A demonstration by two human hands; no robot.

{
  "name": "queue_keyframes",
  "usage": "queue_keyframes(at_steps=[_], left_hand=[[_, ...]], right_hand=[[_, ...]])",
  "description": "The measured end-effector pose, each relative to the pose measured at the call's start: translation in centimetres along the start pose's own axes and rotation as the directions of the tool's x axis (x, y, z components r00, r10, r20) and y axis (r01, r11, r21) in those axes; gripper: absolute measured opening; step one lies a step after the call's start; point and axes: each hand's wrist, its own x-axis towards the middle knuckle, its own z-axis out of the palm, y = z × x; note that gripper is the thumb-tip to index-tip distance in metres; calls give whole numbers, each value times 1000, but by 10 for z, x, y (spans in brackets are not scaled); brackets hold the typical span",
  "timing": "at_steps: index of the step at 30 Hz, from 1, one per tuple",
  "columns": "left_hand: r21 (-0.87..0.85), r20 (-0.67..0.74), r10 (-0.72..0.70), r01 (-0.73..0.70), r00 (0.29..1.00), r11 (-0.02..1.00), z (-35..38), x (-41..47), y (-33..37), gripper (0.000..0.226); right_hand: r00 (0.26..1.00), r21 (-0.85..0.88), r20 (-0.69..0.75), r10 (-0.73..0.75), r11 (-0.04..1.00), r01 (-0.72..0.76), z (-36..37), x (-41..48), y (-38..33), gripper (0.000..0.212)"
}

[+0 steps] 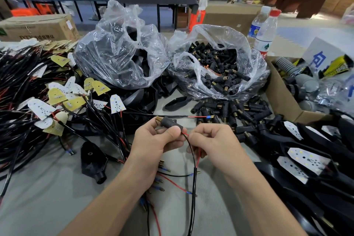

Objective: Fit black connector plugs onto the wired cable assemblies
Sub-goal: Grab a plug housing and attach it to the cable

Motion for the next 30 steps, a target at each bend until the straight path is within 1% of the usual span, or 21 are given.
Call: queue_keyframes(at_steps=[2, 4, 6, 8, 11, 15, 19, 22, 25, 27, 30], left_hand=[[17, -8, 10, -9, 1000, 1000, -1, 0, 0, 10], [12, -33, 18, -17, 999, 1000, -1, 1, 0, 8], [-12, -64, 22, -23, 998, 1000, -1, 2, 1, 8], [-22, -76, 16, -17, 997, 1000, -2, 2, 1, 7], [-33, -83, -10, 7, 997, 999, 0, 3, -1, 5], [-87, -127, -24, 13, 992, 996, 4, 2, -4, 7], [-64, -122, -15, 7, 992, 998, 2, 2, -2, 8], [-49, -148, 1, -8, 989, 999, 1, 2, -1, 7], [-30, -162, 19, -24, 987, 999, 1, 3, -1, 5], [14, -141, 36, -34, 989, 999, 1, 2, -1, 4], [90, -122, 76, -65, 990, 994, 3, 0, -4, 6]], right_hand=[[1000, -24, 11, 9, 1000, -9, 2, 0, 0, 23], [999, -57, -35, 16, 998, -18, 2, 2, 1, 22], [996, -38, -83, 31, 999, -34, 0, 2, 2, 23], [995, 5, -84, 46, 999, -46, 0, 2, 2, 24], [991, 129, -83, 105, 987, -94, 4, 2, 3, 32], [976, 353, -83, 204, 922, -162, 14, 1, 3, 25], [968, 459, -99, 233, 873, -163, 14, -1, 0, 22], [979, 456, -55, 195, 877, -149, 11, -2, -3, 13], [985, 427, -82, 150, 898, -101, 9, -2, -5, 21], [986, 418, -100, 135, 905, -81, 10, -2, -6, 19], [990, 439, -61, 129, 894, -89, 12, -3, -6, 19]])
